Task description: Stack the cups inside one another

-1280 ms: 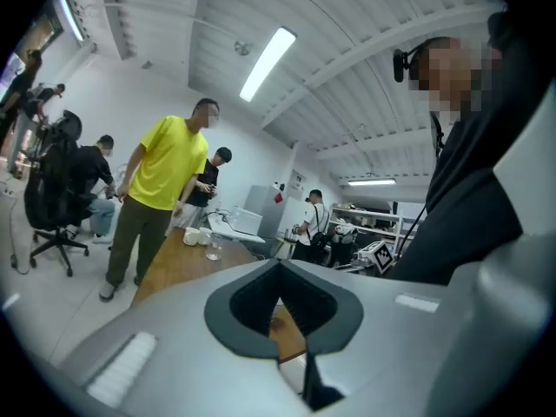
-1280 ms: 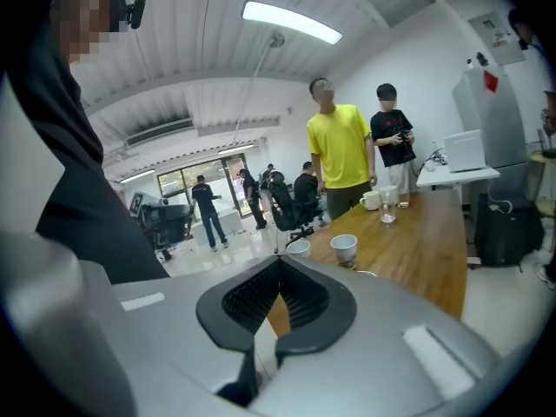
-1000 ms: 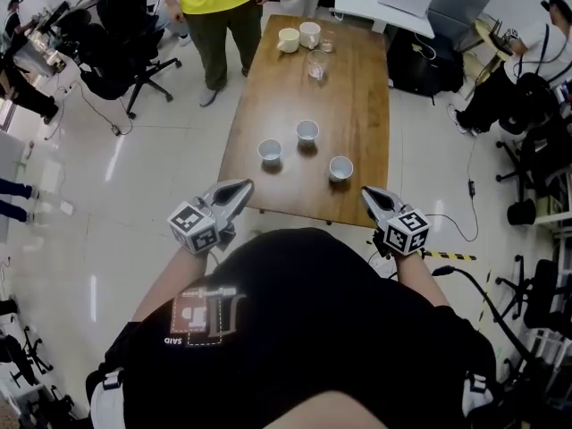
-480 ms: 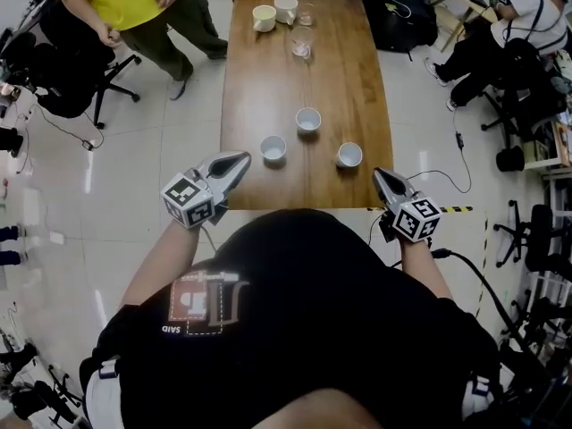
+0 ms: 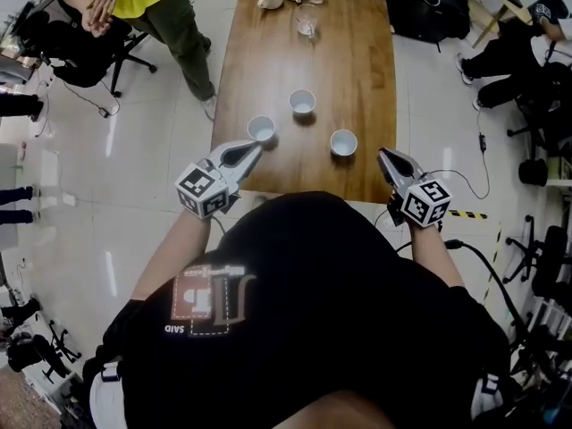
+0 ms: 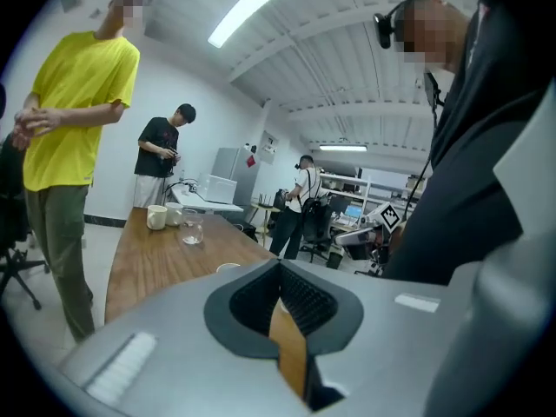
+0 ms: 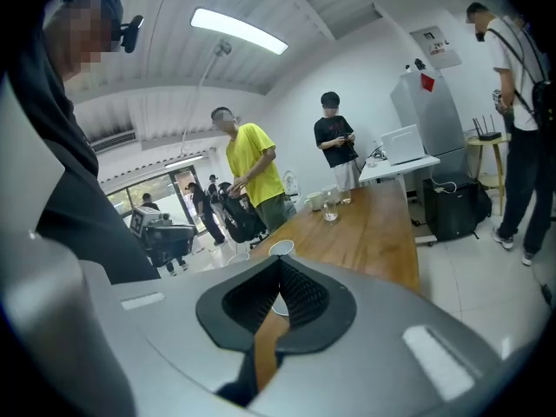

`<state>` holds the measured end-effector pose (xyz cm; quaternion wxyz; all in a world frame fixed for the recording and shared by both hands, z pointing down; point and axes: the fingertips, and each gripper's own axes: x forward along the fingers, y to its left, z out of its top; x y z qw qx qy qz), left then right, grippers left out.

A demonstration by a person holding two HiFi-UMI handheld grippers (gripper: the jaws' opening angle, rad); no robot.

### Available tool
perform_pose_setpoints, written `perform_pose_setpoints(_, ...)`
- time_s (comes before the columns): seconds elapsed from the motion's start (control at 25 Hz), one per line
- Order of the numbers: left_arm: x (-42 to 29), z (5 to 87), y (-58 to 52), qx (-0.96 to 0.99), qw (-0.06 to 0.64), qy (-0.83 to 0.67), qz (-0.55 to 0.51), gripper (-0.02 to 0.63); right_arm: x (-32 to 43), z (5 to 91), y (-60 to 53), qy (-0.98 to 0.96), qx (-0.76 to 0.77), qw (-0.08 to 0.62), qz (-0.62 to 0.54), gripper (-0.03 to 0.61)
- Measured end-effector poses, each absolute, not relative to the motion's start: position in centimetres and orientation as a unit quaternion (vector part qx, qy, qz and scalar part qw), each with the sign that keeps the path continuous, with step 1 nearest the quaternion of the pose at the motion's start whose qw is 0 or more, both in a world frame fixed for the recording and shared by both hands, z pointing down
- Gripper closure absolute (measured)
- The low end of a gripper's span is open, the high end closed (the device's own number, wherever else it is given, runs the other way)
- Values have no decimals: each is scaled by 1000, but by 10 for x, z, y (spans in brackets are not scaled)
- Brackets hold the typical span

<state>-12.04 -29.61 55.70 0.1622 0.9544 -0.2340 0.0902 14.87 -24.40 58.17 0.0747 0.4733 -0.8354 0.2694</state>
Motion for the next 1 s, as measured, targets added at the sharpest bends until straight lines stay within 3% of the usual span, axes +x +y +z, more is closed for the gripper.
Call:
perform_pose_setpoints(0.12,-111,566,-285,960,113,-217,139,604,148,585,-243,-839,465,79,272,565)
perform_pose_setpoints(0.4,-126,612,-291,929,-33,-165,329,478,142,578,-236,-836,473,84,264,565)
perform_pose_setpoints(0.68,-120,655,-309,877,-159,-56,449,477,145,571,-213,-812,508,98,269,565)
perform_pose_setpoints(1.0,-111,699,-313,821,-200,6,534,502,160,576,-195,-796,526,103,282,565)
